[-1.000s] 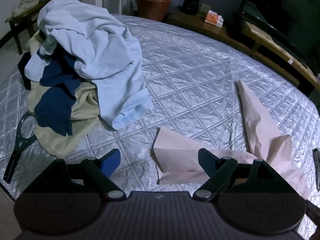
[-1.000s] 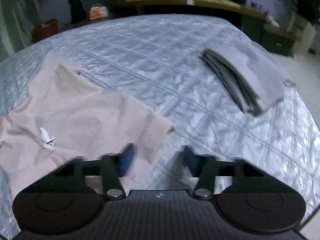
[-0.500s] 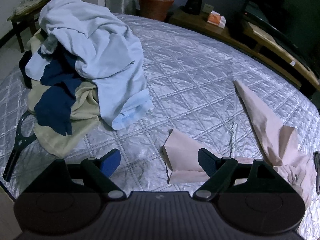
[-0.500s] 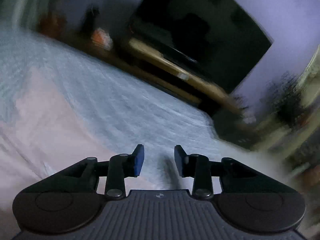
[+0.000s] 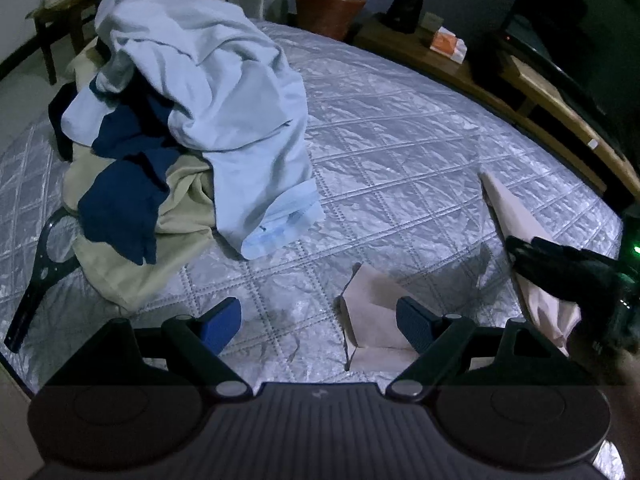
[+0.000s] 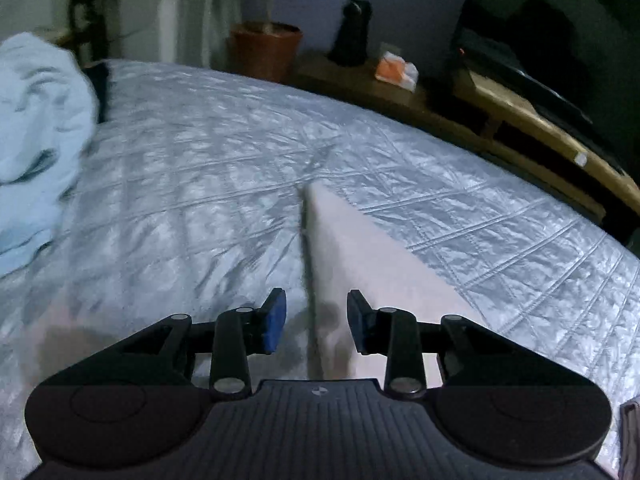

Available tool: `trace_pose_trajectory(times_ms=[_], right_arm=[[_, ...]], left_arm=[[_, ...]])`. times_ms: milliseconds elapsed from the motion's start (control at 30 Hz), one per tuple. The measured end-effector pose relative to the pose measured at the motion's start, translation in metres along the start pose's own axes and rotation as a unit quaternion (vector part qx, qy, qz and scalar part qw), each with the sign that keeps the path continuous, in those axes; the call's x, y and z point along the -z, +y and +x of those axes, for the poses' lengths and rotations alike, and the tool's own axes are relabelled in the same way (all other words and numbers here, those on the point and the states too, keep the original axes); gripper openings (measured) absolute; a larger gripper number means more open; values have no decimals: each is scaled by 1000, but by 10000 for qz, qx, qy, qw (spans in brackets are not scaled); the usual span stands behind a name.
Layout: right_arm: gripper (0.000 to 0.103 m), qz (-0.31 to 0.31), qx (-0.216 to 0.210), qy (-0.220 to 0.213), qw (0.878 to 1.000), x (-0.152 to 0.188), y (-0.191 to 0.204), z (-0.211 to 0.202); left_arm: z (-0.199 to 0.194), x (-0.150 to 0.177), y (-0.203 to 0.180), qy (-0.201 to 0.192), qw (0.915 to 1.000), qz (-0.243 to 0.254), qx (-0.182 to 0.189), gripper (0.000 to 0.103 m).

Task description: Fold clothes

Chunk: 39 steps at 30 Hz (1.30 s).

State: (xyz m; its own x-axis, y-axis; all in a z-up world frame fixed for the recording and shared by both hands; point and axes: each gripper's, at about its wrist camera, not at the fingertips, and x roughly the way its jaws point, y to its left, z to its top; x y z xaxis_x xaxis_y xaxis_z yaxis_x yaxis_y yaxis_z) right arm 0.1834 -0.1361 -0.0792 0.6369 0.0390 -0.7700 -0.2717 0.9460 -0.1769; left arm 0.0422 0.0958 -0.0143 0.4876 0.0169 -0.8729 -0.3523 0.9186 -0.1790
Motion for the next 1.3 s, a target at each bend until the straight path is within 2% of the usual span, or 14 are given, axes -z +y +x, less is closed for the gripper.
trace_pose_trajectory(times_ms=[100,167,233,333,400,567,600,633,667,900,1133,1233,1267,1300], right_arm=[[43,-28,300,112,9995,-4,1,27],[1,98,137,90,9998,-4,-5,27],[4,203,-190,-66,9996,-4,-10,18],[4,569,-1117,-1336,9831,-3,-25,-33],[5,719,-1112,-1865,9735,-4,-32,-51],[32,755,-260,-1251,9889,-14,-34,-37],[44,836,-189,-1237,9886,-10,-34,-43],[68,975,-186,-1318,9863,-2,-34,-54],[73,1115,-183,-1398,9837,6,-34,-66],[67,-871,-1524,-1179,9774,100,74,-130],[66,-1838,-853,-1280,9709,100,135,-94],[66,-2494,-726,-1243,9577,100,153,-83],[64,-2706,-689,-1246,9521,103,154,-85],[44,-2818,-669,-1218,9493,105,154,-84]], left_arm=[[2,-2,3,49,10000,-74,39,82],[0,-4,5,44,9999,-120,112,82],[-1,-4,5,20,9998,-135,129,82],[-2,-4,7,22,9997,-191,141,82],[-3,-4,8,22,9996,-229,147,82],[1,-3,6,60,9997,-205,68,82],[1,-3,8,56,9997,-237,59,82],[0,-4,10,46,9996,-271,42,82],[-1,-6,12,7,9995,-307,-10,82],[-10,-15,26,-258,9974,-562,-359,82],[-8,-17,41,-223,9957,-799,-403,82],[-7,-17,42,-200,9958,-815,-371,82],[-7,-17,42,-192,9958,-821,-359,82],[-7,-17,42,-182,9959,-823,-341,82]])
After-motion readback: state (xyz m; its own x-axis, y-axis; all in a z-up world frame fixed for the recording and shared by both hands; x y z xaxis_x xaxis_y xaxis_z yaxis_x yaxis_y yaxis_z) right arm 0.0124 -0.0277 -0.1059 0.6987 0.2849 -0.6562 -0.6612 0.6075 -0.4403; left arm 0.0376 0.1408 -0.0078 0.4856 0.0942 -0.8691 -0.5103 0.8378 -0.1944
